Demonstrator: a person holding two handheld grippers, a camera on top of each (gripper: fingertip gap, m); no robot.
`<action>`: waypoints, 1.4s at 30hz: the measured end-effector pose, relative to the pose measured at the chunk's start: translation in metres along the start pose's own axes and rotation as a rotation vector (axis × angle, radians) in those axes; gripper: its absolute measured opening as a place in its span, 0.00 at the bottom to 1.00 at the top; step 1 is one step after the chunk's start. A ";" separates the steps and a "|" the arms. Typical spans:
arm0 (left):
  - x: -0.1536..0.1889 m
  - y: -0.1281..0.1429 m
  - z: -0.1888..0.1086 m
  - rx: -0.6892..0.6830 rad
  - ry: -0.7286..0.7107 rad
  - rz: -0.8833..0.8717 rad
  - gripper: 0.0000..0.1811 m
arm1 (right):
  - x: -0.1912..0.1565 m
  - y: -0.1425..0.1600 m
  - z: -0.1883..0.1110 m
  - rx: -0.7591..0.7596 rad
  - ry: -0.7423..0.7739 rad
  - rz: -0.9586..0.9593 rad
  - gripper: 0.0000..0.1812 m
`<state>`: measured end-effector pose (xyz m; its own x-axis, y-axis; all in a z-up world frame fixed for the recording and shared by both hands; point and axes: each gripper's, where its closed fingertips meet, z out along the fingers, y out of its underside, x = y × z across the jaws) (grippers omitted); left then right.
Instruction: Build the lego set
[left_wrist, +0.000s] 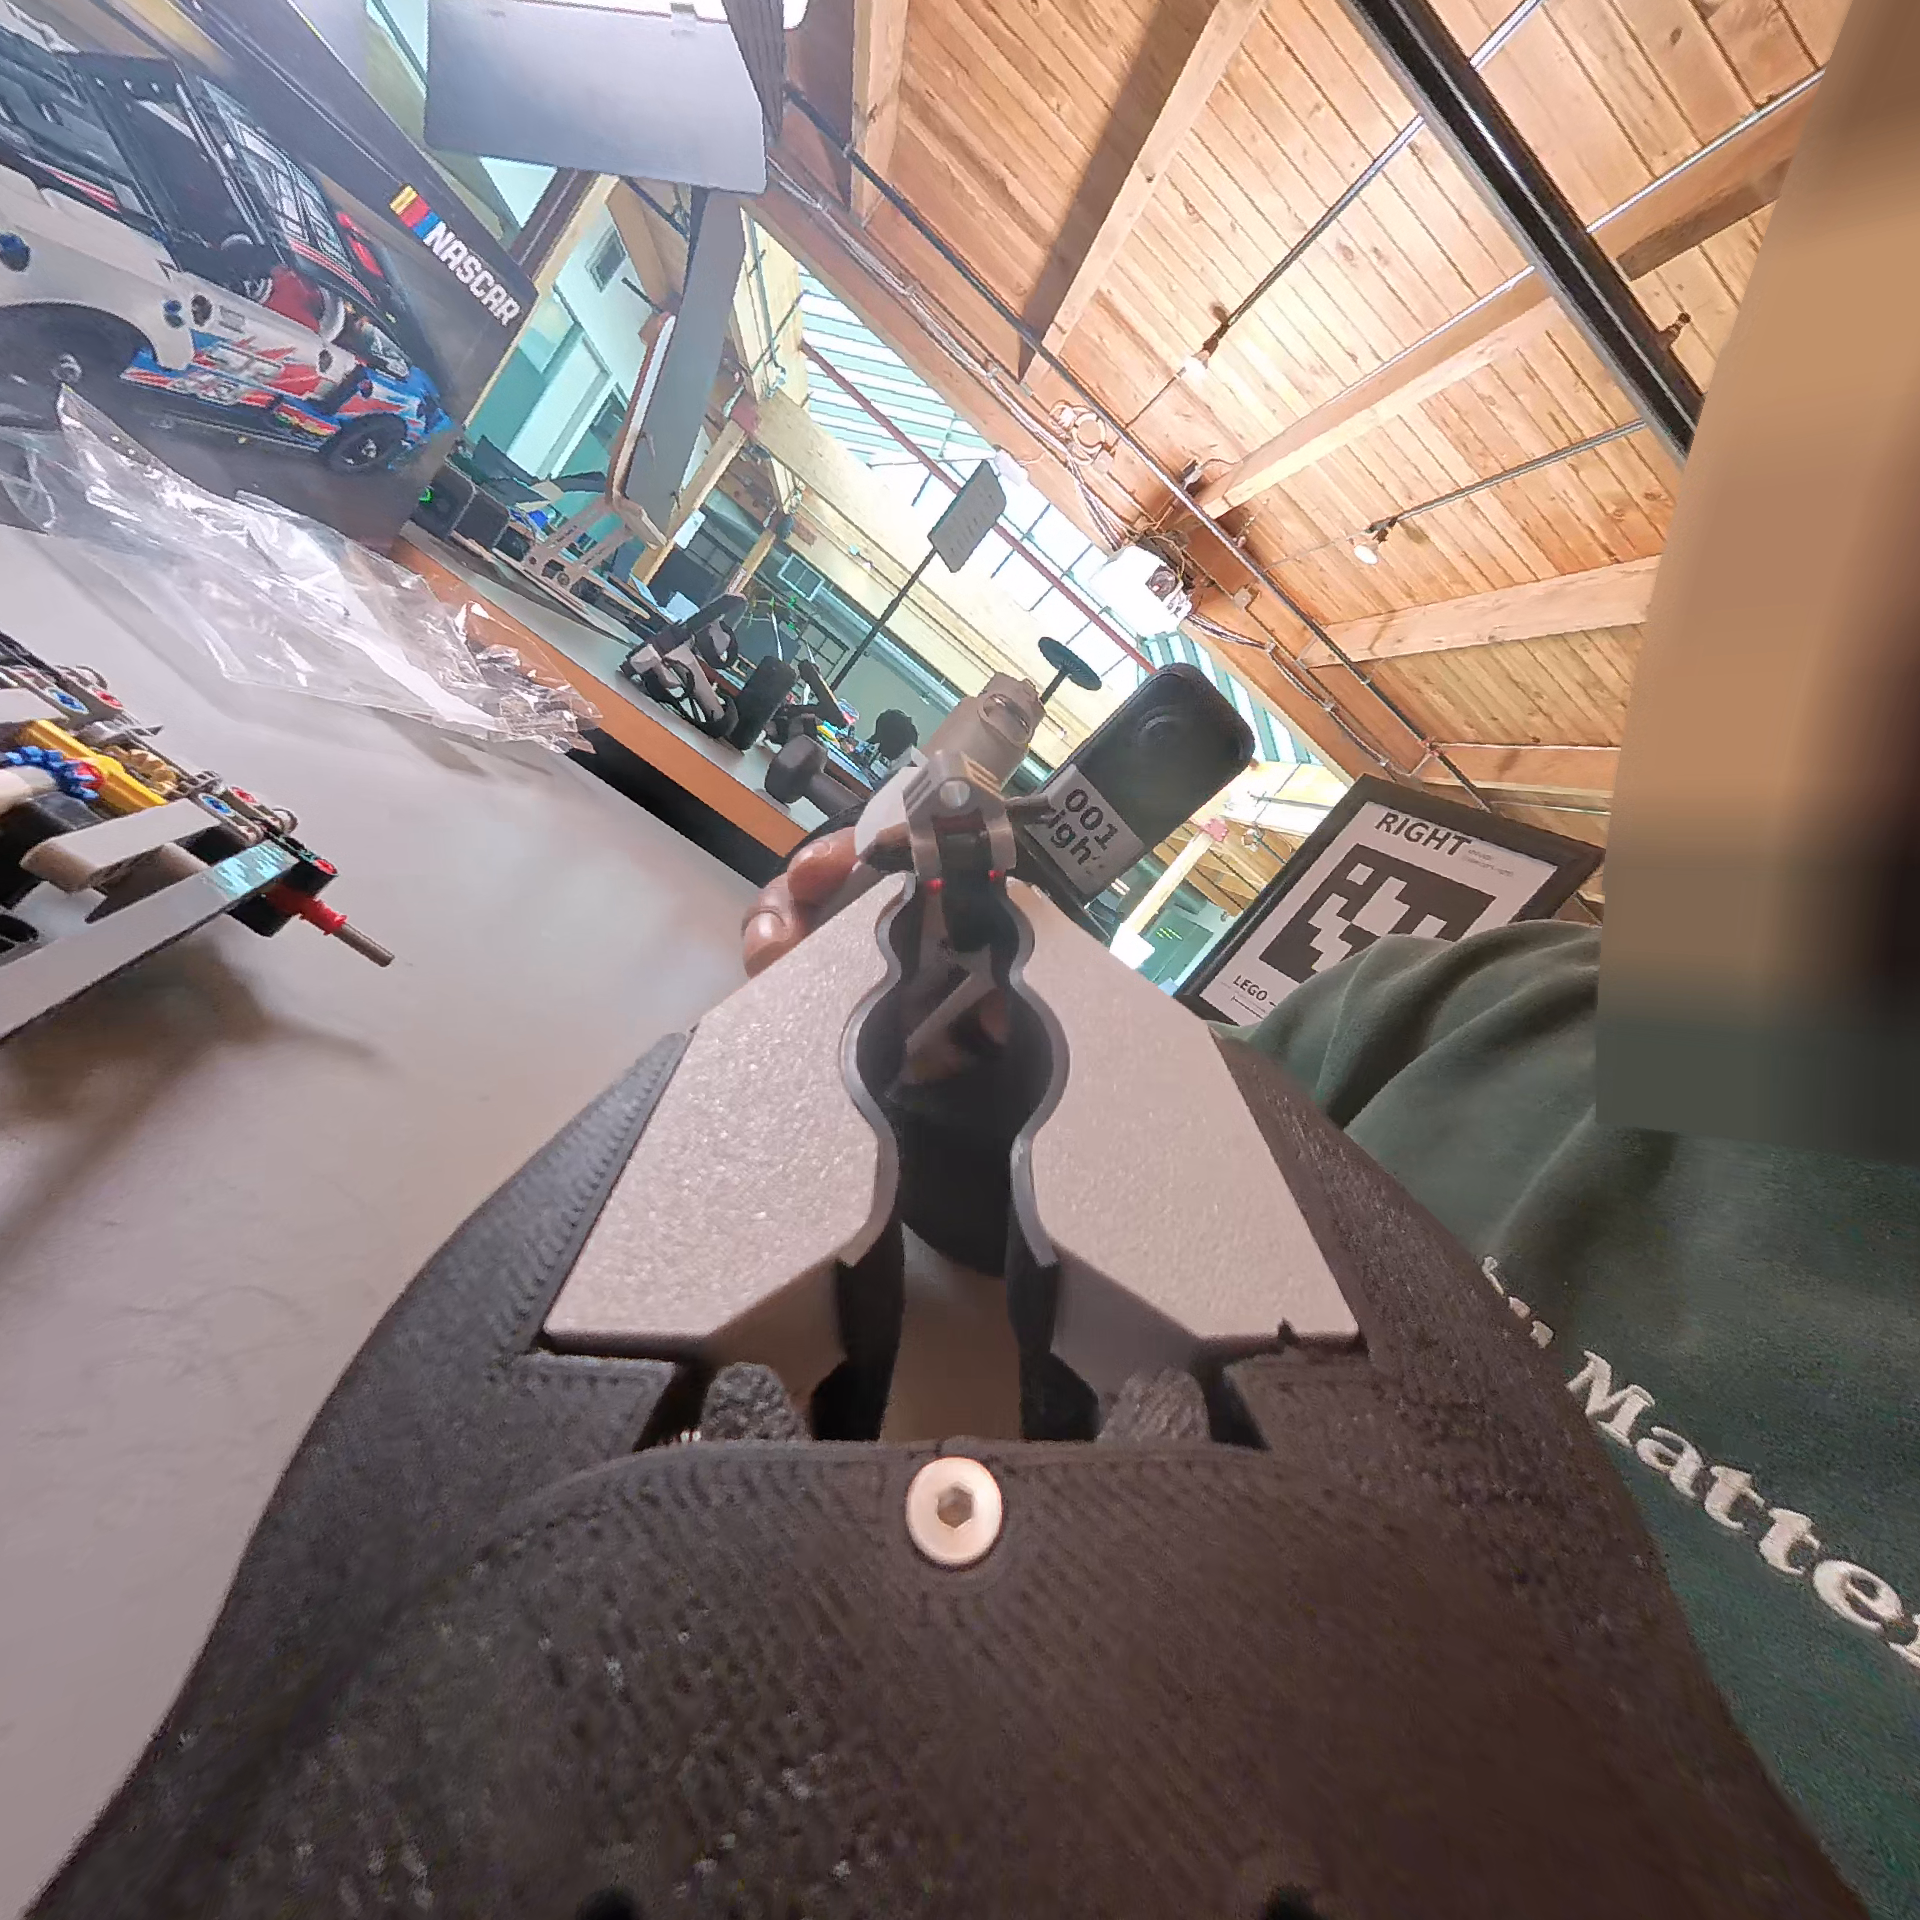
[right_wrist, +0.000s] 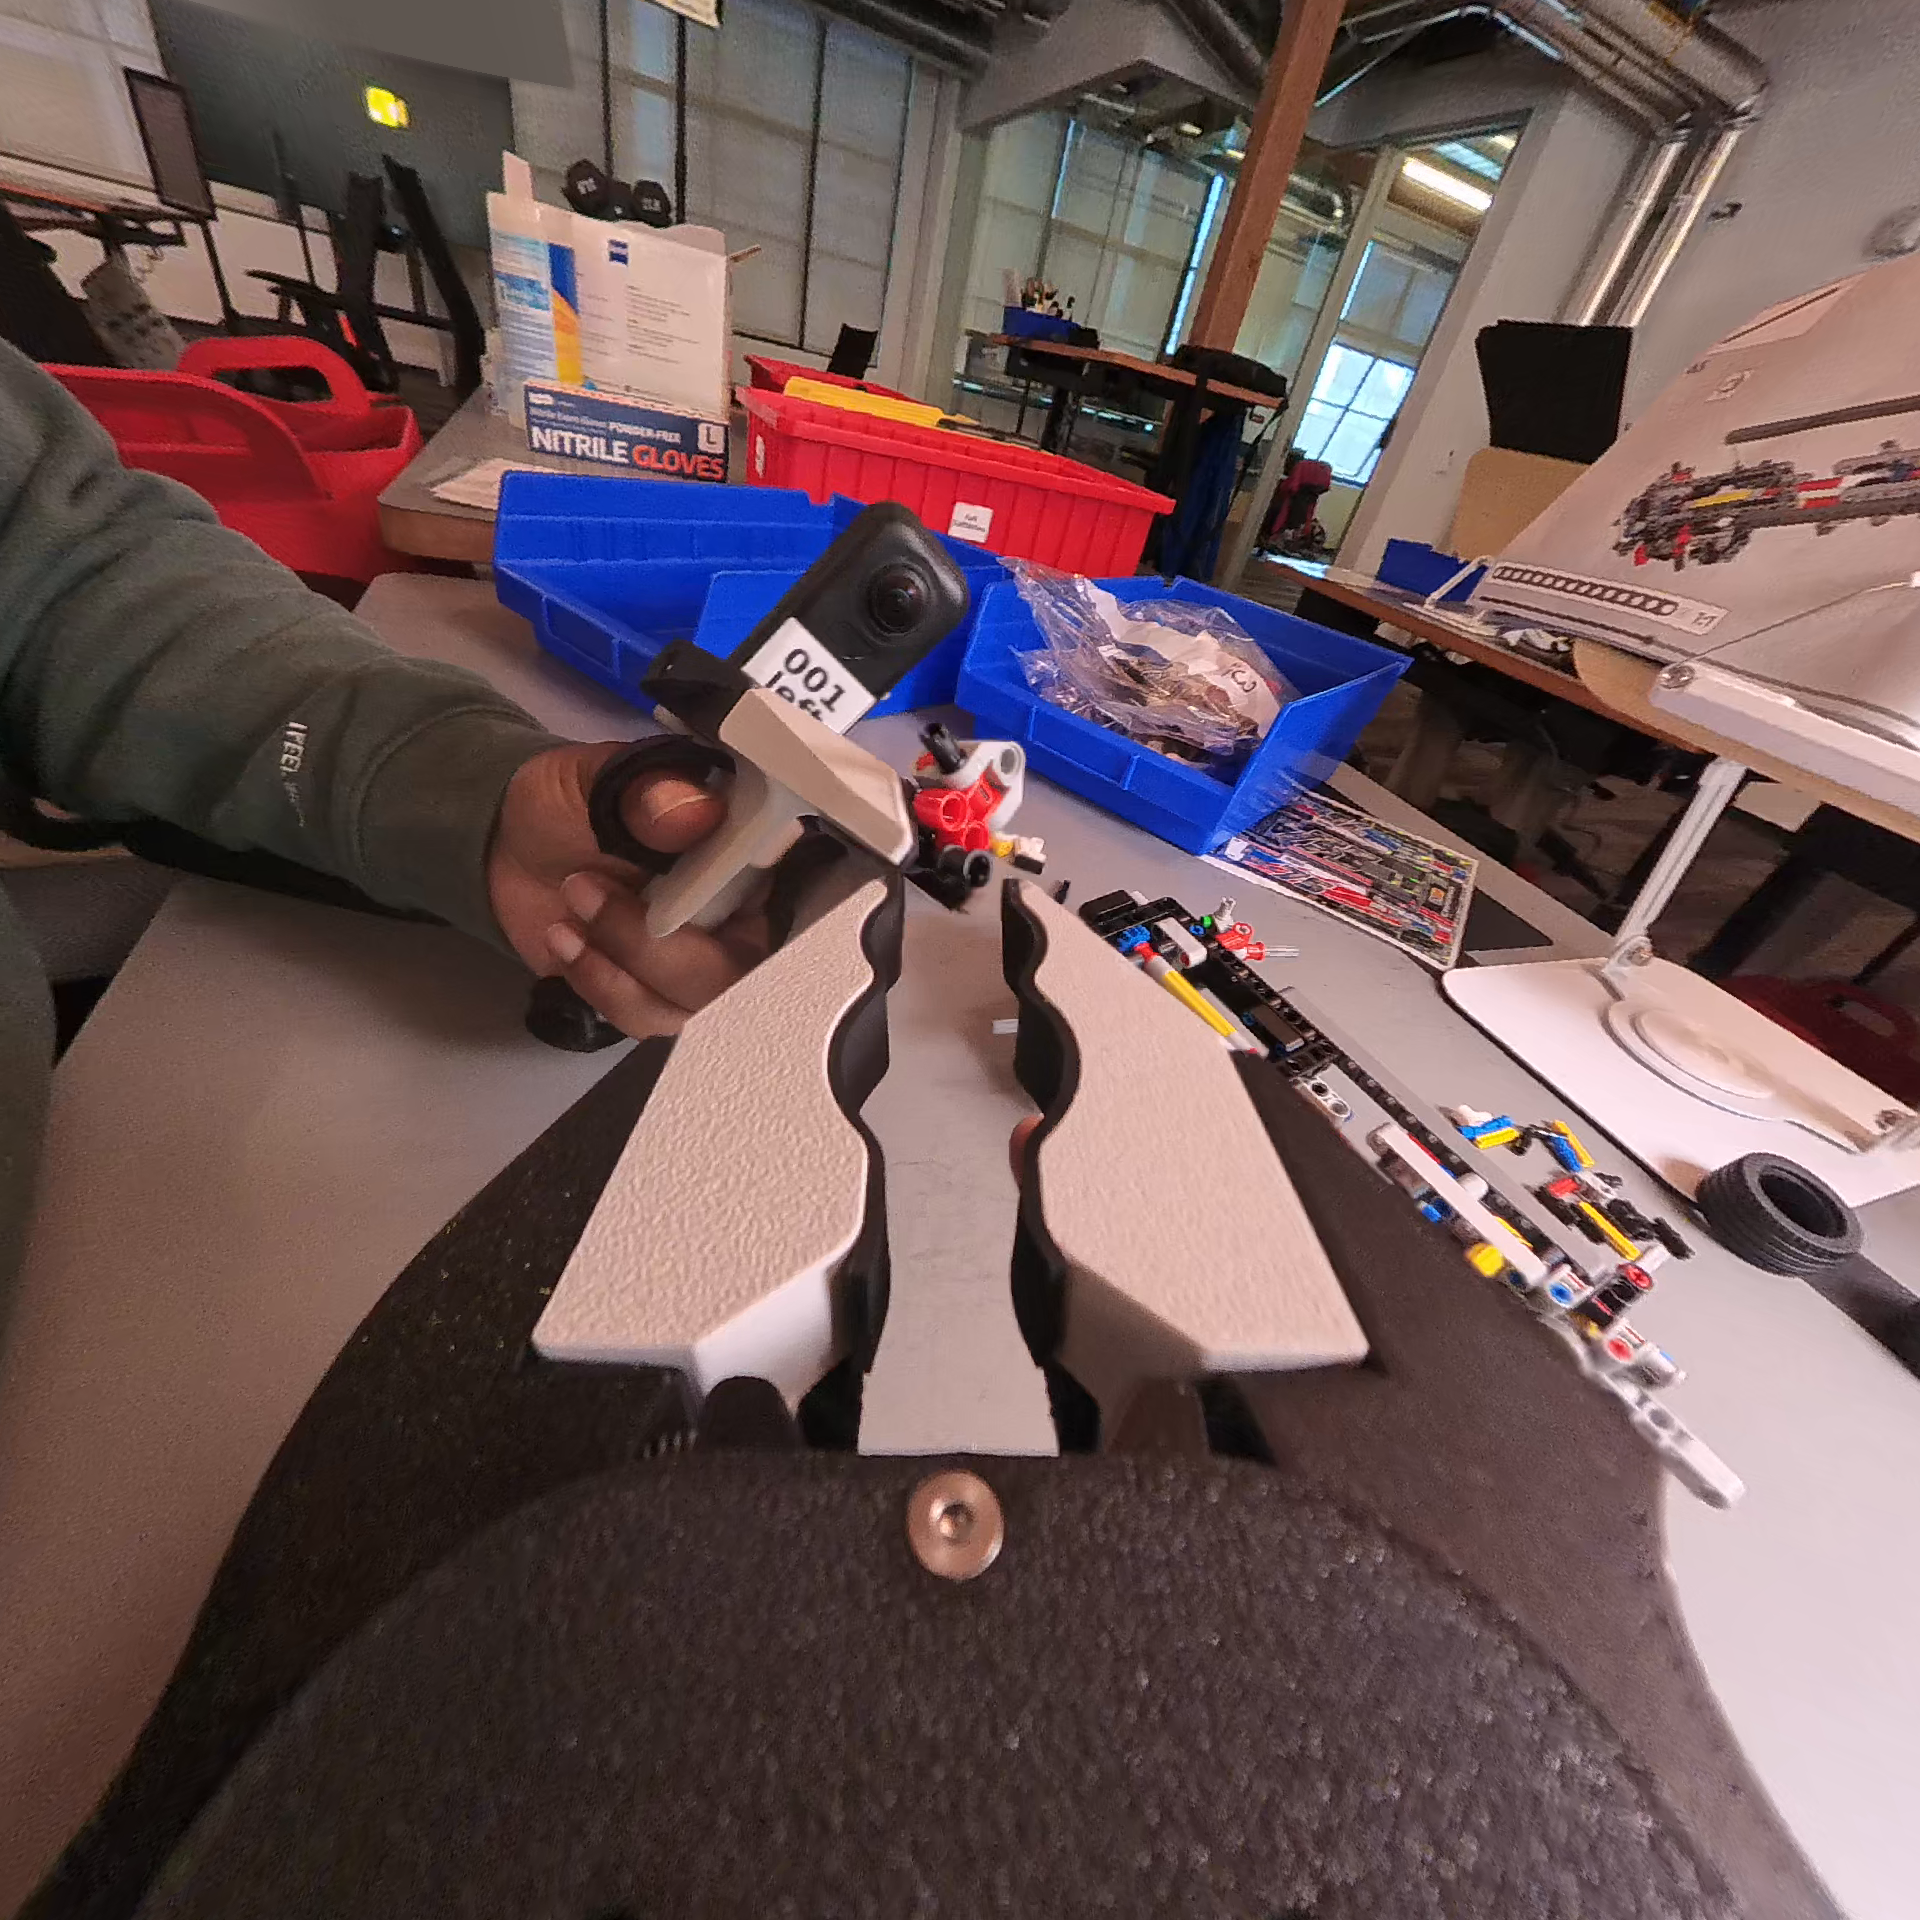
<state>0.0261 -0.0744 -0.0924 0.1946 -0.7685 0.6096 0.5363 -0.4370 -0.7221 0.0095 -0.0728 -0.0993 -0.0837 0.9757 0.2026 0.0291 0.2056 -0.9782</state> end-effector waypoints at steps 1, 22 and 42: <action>0.000 -0.002 -0.001 0.009 -0.002 0.006 0.05 | 0.002 -0.001 -0.001 0.006 0.007 0.002 0.09; 0.007 0.016 0.002 -0.168 0.052 -0.016 0.18 | -0.019 -0.002 -0.026 -0.023 -0.245 -0.041 0.03; 0.036 0.066 -0.005 -0.511 0.118 0.607 0.08 | -0.064 0.004 -0.043 -0.007 -0.788 0.536 0.03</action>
<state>0.0646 -0.1328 -0.1195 0.2286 -0.9725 0.0443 -0.0835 -0.0649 -0.9944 0.0577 -0.1310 -0.1143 -0.7045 0.6093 -0.3640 0.2640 -0.2512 -0.9312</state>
